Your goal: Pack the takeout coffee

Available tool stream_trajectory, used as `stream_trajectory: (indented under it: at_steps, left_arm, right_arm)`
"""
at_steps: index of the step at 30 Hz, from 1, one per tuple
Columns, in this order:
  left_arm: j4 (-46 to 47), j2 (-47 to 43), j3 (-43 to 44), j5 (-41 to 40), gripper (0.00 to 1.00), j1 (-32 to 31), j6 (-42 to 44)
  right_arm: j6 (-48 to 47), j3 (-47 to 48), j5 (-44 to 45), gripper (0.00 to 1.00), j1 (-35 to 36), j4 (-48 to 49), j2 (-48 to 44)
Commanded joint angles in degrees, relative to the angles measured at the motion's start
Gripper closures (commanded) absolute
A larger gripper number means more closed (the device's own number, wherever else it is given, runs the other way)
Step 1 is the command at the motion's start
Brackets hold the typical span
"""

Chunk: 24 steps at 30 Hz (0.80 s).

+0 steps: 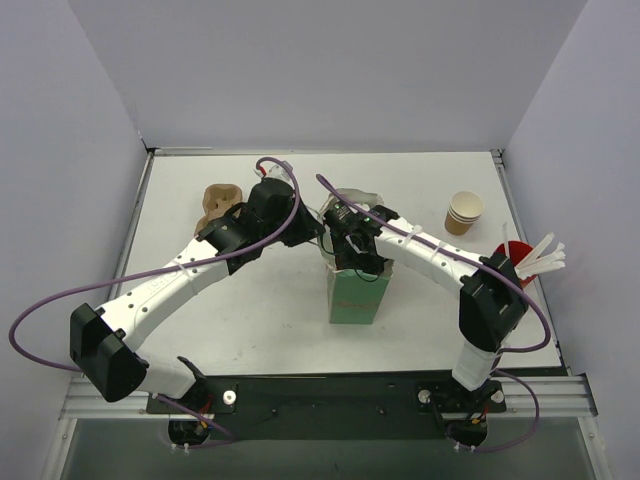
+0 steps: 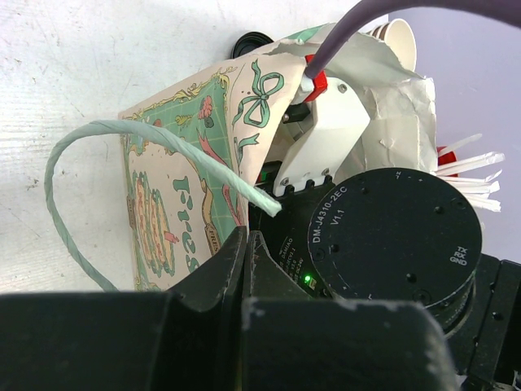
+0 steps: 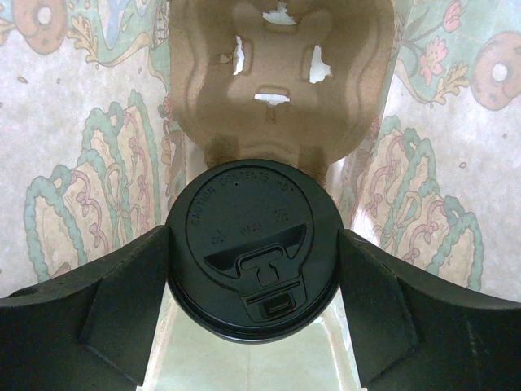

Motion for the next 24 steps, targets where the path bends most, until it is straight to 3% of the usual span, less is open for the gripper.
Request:
stream_trajectory:
  at_steps: [1, 24]
  left_arm:
    - [1.12, -1.28, 0.32, -0.38, 1.0, -0.02, 0.91]
    - [1.21, -1.81, 1.81, 0.23, 1.0, -0.02, 2.93]
  right_arm:
    - [0.7, -3.31, -1.98, 0.88, 0.81, -6.65, 5.04]
    - [-0.71, 1.17, -0.75, 0.88, 1.61, -11.4, 11.55]
